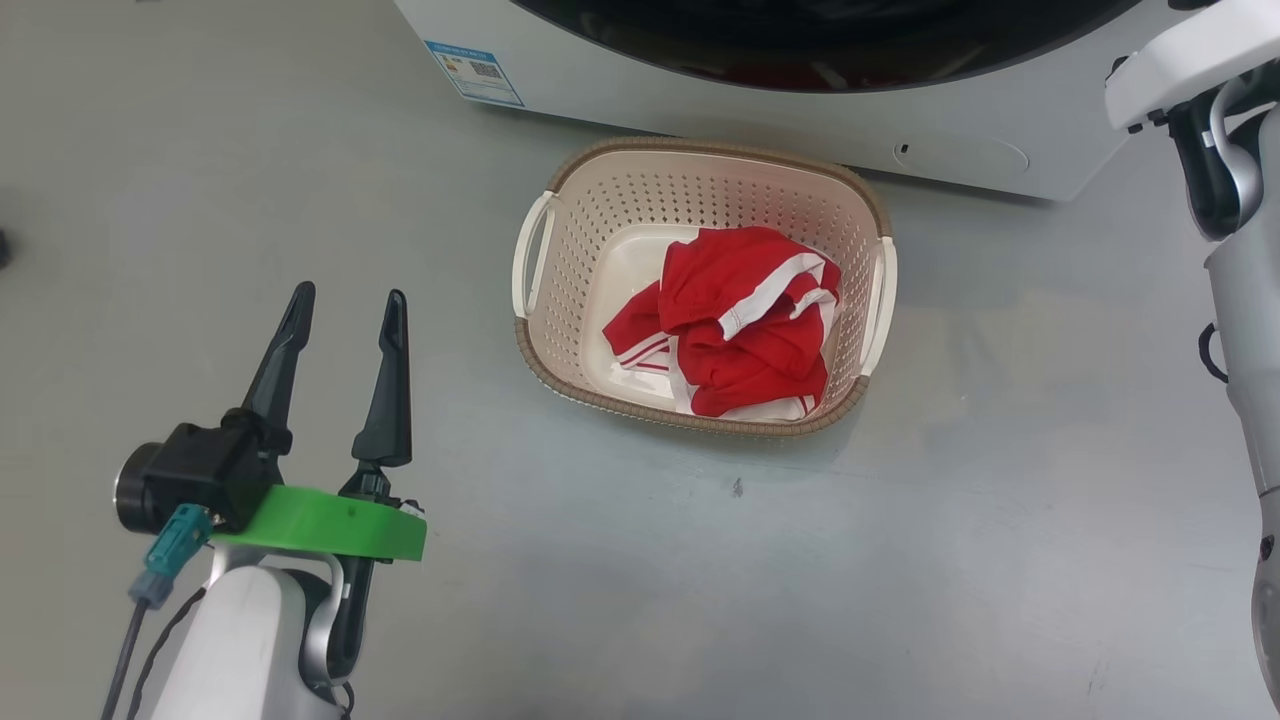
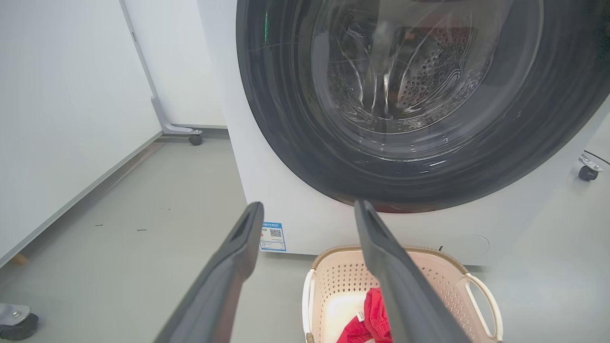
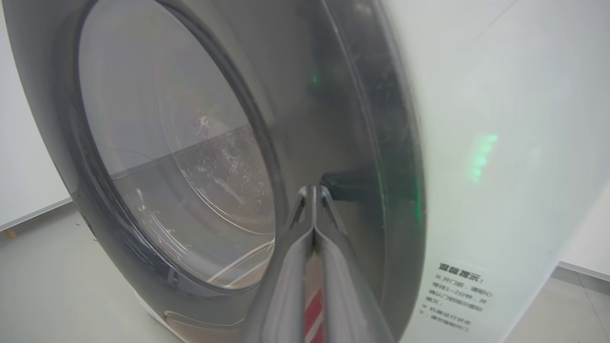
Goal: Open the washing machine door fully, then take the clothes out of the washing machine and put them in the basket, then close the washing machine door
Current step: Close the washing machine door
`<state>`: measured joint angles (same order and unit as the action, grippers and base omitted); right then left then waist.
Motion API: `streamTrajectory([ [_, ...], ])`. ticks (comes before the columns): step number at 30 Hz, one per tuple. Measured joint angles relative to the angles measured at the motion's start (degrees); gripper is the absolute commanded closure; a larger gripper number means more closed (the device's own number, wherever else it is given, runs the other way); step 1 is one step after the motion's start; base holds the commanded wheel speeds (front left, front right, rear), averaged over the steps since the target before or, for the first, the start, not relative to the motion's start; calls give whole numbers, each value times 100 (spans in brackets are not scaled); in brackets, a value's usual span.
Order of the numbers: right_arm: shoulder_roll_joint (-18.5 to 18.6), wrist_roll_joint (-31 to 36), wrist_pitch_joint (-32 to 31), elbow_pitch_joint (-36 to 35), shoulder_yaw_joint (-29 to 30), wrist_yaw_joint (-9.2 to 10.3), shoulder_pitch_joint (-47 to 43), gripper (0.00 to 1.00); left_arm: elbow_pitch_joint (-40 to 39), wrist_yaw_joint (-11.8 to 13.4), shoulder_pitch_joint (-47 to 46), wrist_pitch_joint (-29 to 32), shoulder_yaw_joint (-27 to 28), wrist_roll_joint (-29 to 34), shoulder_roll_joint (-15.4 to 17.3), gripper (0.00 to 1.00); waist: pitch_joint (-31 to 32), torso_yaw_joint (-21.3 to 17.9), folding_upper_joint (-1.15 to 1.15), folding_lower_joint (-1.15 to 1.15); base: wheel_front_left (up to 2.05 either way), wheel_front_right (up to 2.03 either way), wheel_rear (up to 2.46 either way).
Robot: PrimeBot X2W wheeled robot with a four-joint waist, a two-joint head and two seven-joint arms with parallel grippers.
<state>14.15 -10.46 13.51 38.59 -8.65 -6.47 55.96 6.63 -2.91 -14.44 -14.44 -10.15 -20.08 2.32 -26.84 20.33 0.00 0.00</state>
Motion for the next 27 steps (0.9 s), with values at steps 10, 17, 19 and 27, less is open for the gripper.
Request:
streamTrajectory([
  [10, -214, -15, 52, 211, -245, 3, -183, 100, 18, 1, -19, 0, 180, 10, -18, 0, 96, -137, 0, 0, 0, 0, 0],
  [17, -482, -113, 97, 91, -375, -8, -686, 100, 41, 1, -18, 0, 268, 66, -19, 0, 238, -355, 0, 0, 0, 0, 0],
  [19, -513, -116, 100, -8, -378, -14, -845, 100, 58, 1, -16, 0, 277, 105, -19, 0, 289, -427, 0, 0, 0, 0, 0],
  [27, -737, -289, 100, -599, -297, -24, -1433, 0, 144, -1, 30, 0, 312, 155, -18, 0, 502, -675, 0, 0, 0, 0, 0],
])
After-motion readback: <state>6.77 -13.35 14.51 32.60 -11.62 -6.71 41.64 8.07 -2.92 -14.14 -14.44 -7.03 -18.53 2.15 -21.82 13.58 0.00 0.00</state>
